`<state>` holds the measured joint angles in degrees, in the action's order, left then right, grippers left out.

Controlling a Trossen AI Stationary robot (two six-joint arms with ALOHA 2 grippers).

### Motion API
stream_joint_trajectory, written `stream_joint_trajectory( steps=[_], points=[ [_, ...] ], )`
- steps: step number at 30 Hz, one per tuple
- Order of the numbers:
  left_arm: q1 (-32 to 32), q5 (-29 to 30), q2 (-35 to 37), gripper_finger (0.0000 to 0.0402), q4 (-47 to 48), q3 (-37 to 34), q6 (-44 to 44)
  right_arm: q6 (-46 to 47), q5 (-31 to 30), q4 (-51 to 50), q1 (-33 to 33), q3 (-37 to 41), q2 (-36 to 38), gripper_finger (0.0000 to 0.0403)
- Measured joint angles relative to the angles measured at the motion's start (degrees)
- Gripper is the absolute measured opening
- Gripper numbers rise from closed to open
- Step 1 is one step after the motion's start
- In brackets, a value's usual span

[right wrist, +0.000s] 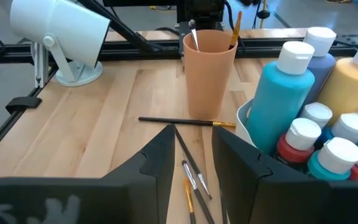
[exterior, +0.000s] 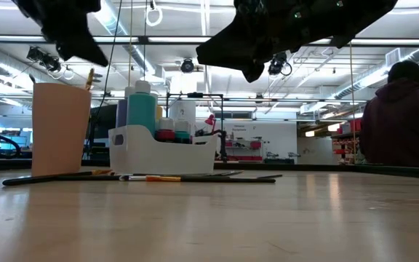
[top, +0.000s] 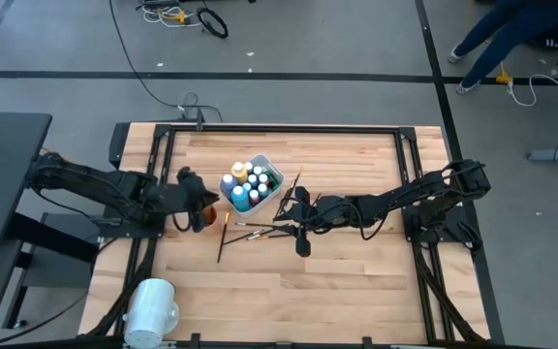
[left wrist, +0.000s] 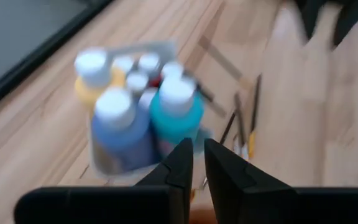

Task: Pick & Place Paint Supplies
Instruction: Put the black gold paintbrush into the orange cup

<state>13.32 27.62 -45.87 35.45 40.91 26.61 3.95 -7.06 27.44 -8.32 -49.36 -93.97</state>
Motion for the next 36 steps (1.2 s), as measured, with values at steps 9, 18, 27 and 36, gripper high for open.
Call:
stream_joint_trajectory(
  steps=[9, 18, 27, 36],
  points=[
    [0.0, -0.35, 0.02, 0.0051, -16.65, 0.02, -11.5, -5.35, 0.06, -6.01, -0.01, -0.02, 0.0, 0.0109],
    [-0.02, -3.37, -0.86, 0.0063, -18.74, 0.02, -12.53, -6.23, 0.01, -11.27, -0.02, 0.0, 0.0, 0.0135],
    [-0.02, -8.22, -7.61, 0.0062, -21.24, 0.04, -12.59, -2.52, 1.89, -10.23, -0.19, -0.04, -1.11, 0.0183],
    [-0.01, -7.8, -9.67, 0.0061, -26.48, 0.07, -16.33, 0.33, 1.54, -2.2, -1.18, 0.0, -12.43, 0.0171]
  ],
)
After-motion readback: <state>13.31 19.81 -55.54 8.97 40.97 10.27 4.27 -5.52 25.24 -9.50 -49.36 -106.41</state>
